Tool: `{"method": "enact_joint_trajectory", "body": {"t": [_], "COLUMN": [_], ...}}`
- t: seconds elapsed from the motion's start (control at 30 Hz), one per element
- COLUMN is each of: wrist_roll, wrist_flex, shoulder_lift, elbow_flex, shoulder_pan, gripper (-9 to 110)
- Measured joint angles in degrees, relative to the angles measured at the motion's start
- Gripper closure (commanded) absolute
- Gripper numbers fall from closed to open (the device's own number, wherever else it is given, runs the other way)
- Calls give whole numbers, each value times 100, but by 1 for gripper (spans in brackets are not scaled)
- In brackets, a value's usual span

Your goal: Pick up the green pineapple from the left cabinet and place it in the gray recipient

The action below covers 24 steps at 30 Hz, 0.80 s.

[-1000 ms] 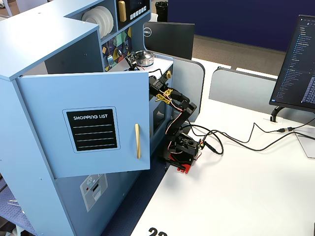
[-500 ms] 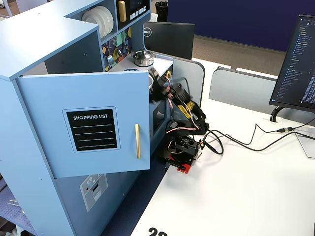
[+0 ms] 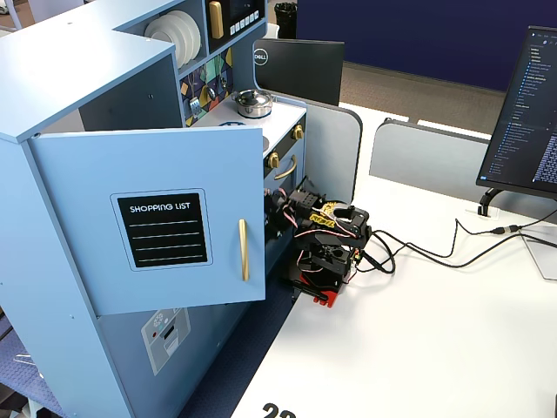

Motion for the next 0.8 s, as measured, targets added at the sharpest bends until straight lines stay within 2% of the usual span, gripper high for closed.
{"method": "enact_joint_trajectory", "body": {"t": [0.13, 0.47, 0.8], "wrist_roll": [53, -9, -141], "wrist_flex": [18, 1696, 1872], "shoulder_lift": [79, 1160, 1696], "elbow_flex": [536, 492, 589], "shoulder_pan": [0, 26, 211], "gripper": [101, 98, 96]}}
